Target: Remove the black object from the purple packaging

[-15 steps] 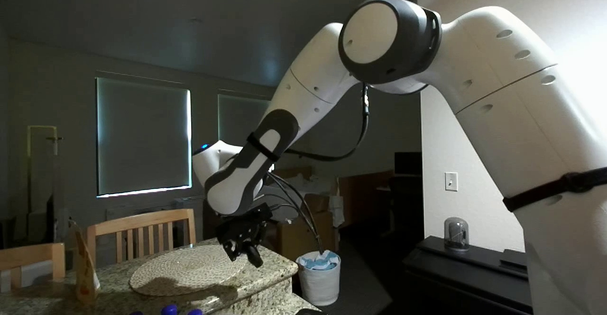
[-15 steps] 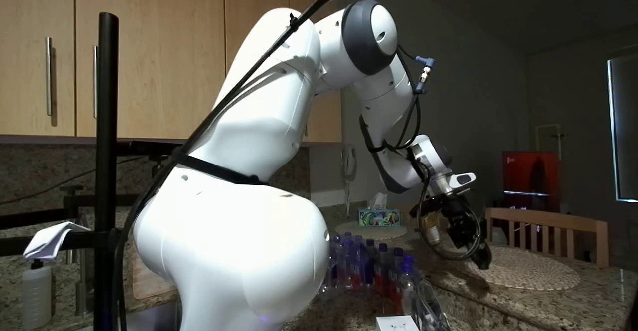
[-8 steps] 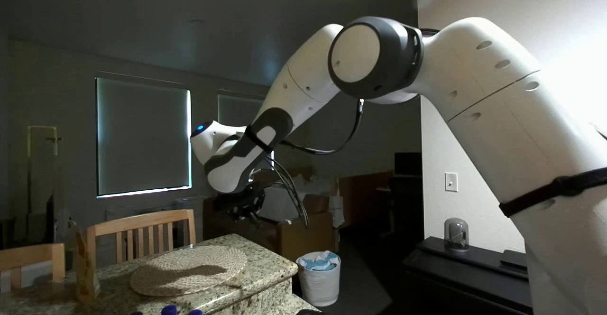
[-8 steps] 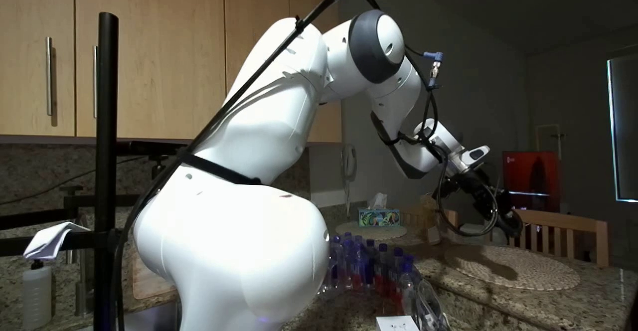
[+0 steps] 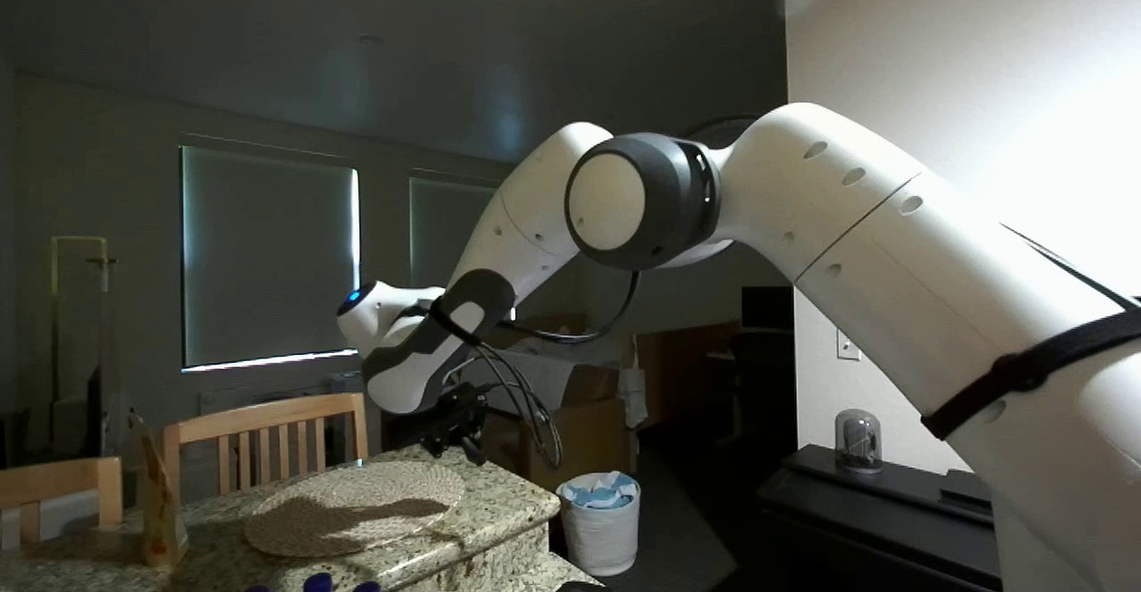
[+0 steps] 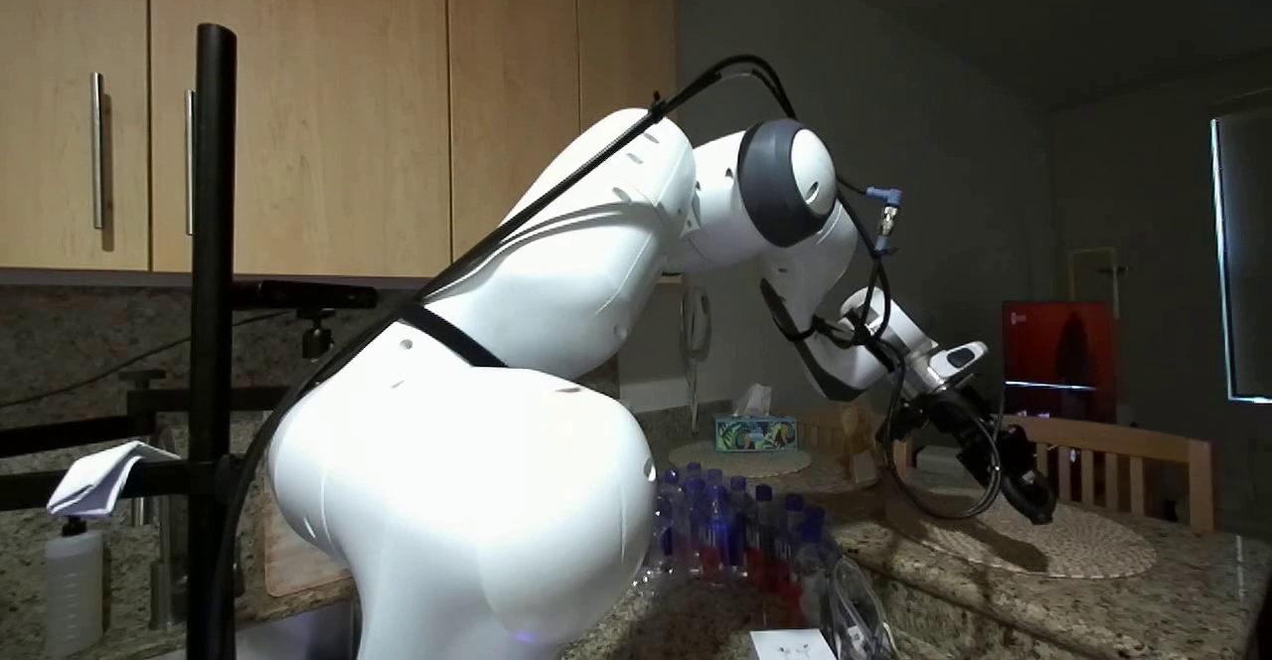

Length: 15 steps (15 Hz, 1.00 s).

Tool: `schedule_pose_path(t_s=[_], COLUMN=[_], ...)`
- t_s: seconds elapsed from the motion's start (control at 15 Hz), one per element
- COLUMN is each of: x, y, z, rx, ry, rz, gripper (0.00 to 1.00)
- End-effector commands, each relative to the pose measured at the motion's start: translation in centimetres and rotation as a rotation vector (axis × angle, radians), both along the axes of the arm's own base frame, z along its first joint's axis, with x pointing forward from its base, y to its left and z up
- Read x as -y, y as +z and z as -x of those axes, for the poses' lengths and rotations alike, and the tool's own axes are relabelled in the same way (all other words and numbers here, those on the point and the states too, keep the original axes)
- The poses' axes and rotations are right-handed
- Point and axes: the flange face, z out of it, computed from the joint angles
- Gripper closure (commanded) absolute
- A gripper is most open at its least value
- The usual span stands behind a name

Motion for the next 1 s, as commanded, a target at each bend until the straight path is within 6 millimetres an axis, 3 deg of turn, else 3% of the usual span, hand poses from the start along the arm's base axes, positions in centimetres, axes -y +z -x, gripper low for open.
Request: schedule_pose_path(t_s=[0.0, 0.13, 0.2, 0.87, 0.93], x=[-0.4, -0.8, -0.4, -0.4, -0.4], y=[-1.3, -1.8, -1.7, -1.5, -1.6], z=[-1.3, -1.8, -1.9, -3.1, -3.2], rx=[-0.037, -0.043, -0.042, -0.04, -0.04], ry=[-0.014, -0.023, -0.028, -0.058, -0.058], rz=[-0.01, -0.007, -0.006, 0.008, 0.008], gripper=[0.94, 0.88, 0.67, 0.04, 0.01])
